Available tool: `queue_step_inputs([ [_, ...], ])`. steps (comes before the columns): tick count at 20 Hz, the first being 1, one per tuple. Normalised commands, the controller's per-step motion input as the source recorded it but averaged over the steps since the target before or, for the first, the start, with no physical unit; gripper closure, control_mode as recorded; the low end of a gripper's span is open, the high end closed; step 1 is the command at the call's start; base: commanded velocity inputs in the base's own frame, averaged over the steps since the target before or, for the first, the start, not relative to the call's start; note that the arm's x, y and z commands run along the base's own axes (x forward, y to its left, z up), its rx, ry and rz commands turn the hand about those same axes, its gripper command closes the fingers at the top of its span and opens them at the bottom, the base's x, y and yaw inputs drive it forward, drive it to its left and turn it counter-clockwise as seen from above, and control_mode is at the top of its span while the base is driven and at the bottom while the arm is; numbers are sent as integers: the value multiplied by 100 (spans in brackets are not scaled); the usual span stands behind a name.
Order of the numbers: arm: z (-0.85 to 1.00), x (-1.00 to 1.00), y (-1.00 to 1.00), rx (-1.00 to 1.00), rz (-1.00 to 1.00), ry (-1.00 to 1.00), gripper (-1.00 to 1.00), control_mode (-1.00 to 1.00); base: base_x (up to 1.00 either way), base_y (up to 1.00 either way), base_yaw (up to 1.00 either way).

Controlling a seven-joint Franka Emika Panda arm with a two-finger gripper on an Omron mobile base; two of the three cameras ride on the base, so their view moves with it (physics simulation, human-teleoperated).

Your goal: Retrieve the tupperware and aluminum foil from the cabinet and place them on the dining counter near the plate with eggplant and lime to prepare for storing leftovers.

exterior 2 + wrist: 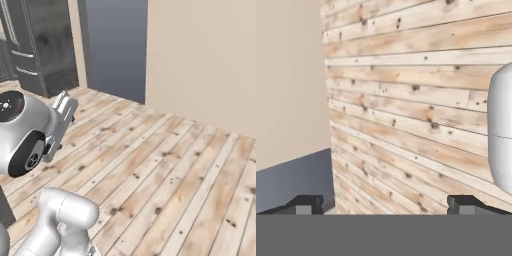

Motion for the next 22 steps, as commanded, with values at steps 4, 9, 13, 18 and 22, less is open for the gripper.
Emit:
queue_step_inputs([
  [4, 0, 0, 0, 0, 0, 0, -100, 100, 100, -16, 35],
  [9, 0, 0, 0, 0, 0, 0, -100, 100, 100, -25, 53],
  [13, 0, 0, 0, 0, 0, 0, -100, 100, 100, -8, 64],
  [18, 0, 0, 0, 0, 0, 0, -100, 100, 100, -9, 62],
  [22, 0, 0, 0, 0, 0, 0, -100, 100, 100, -12, 56],
])
